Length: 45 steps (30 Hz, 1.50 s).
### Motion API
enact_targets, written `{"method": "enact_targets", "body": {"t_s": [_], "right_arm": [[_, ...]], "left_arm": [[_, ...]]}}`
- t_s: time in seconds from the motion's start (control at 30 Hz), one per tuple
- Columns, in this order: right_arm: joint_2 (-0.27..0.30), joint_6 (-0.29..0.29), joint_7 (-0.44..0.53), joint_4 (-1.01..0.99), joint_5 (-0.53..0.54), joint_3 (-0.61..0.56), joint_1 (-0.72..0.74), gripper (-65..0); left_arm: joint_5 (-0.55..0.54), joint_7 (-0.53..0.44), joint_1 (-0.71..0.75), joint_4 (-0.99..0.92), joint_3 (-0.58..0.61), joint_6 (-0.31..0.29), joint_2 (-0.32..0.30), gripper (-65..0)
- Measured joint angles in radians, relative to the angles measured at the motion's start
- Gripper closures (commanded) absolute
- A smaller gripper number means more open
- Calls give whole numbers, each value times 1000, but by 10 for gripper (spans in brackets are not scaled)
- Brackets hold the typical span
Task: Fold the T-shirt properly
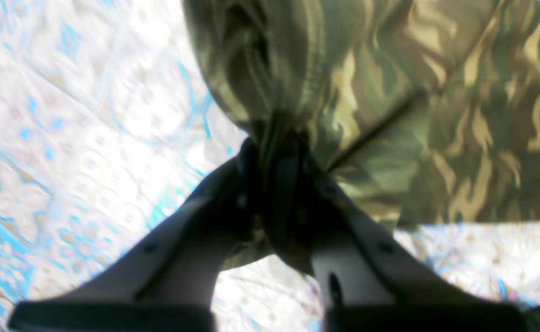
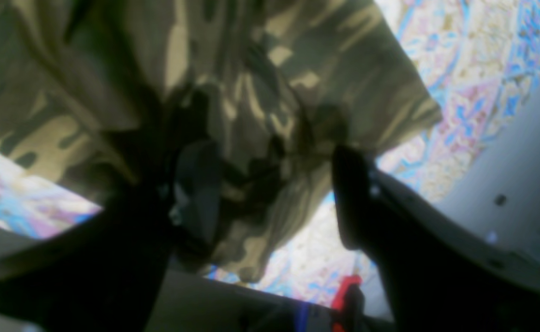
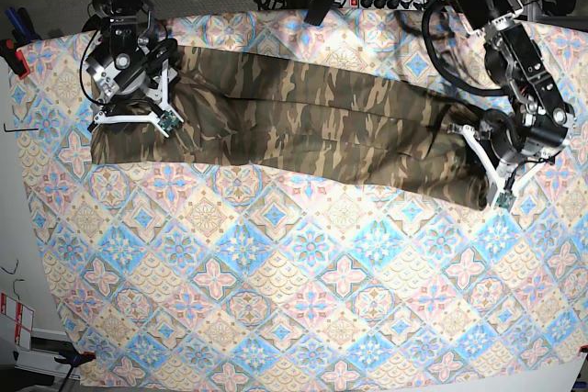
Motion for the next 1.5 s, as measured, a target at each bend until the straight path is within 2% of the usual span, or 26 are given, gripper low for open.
{"method": "enact_targets", "body": {"t_s": [0.07,0.17,0.43,0.83,1.07,1.27,1.4,1.5], "right_arm": [[0,0,0,0,0,0,1,-374],[-1,0,0,0,0,0,0,-374],[-21,0,3,0,1,0,0,-374],[-21,0,-1,0,-4,-2,0,-374],[-21,-1,-1,0,-4,-5,1,-374],[-21,0,0,0,-3,-2,1,-374],[-22,0,0,0,0,-2,0,-374],[-37,-1,-1,0,-4,0,1,-374]], "left_arm": [[1,-3,-6,2,43,0,-8,-49],[-6,-6,19,3,88,0,13,-49],[-5,-5,97,155,240,0,131,-51],[7,5,85,148,669,0,203,-54],[3,-1,35,-30,902,0,243,-55],[-4,0,-29,-117,926,-2,245,-56],[-1,3,-72,-172,1013,0,244,-58],[2,6,-98,-225,1070,0,272,-118]]}}
